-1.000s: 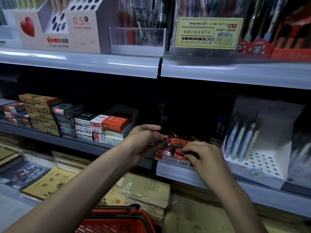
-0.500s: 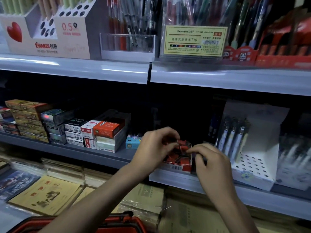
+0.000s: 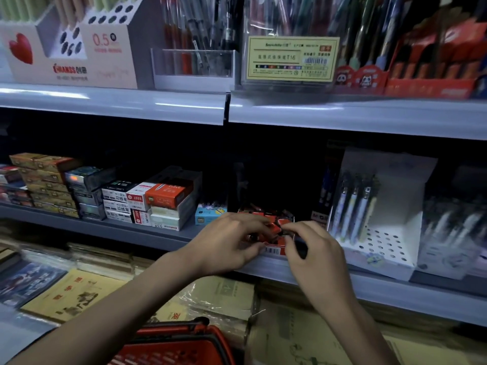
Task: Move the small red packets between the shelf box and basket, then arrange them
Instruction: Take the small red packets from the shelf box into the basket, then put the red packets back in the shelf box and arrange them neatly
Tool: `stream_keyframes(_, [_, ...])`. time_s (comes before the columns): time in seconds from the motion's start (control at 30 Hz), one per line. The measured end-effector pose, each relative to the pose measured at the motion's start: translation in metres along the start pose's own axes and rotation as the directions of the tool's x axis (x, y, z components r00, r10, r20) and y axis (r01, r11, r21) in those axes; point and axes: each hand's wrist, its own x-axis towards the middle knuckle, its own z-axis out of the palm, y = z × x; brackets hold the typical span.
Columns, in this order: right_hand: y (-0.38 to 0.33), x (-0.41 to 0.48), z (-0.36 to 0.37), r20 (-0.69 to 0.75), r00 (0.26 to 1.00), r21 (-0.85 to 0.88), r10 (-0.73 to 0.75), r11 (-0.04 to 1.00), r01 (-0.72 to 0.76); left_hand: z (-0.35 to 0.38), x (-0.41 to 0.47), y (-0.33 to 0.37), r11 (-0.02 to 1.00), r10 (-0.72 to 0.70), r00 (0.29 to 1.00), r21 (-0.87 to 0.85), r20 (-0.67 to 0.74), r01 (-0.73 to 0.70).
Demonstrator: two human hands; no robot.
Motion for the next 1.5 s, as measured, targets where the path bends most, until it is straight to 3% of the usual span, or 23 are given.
stream_keyframes(0.23, [-0.02,-0.005,0.002,0.029,1.0,0.003,0.01,1.0,-0.01,-0.014,-0.022,0.002,0.996,-0.046,0.997,0.079,-0.058,0.05])
stream_keyframes(0.43, [-0.032,-0.03,0.002,0.15,0.989,-0.093,0.017,0.996,-0.003,-0.015,-0.063,0.004,0.971,-0.158,0.983,0.168,-0.097,0.173])
stream_keyframes(0.73, [-0.051,-0.082,0.0,0.263,0.965,-0.145,-0.005,0.988,0.044,-0.009,-0.166,0.009,0.92,-0.296,0.955,0.262,-0.022,0.292])
stream_keyframes(0.87, [-0.068,-0.102,0.019,0.327,0.941,-0.133,-0.089,0.981,0.139,-0.016,-0.228,0.014,0.883,-0.371,0.928,0.318,0.022,0.345])
stream_keyframes(1.17, [-0.093,-0.162,0.072,0.541,0.785,-0.078,-0.301,0.912,0.403,0.002,-0.34,-0.006,0.791,-0.551,0.829,0.379,0.097,0.481])
stream_keyframes(1.3, [-0.074,-0.189,0.094,0.624,0.717,-0.088,-0.311,0.883,0.46,0.023,-0.371,-0.014,0.759,-0.604,0.789,0.381,0.111,0.528])
stream_keyframes(1.5, [-0.026,-0.235,0.129,0.714,0.63,-0.085,-0.305,0.856,0.51,0.06,-0.414,-0.005,0.75,-0.655,0.715,0.327,0.243,0.575])
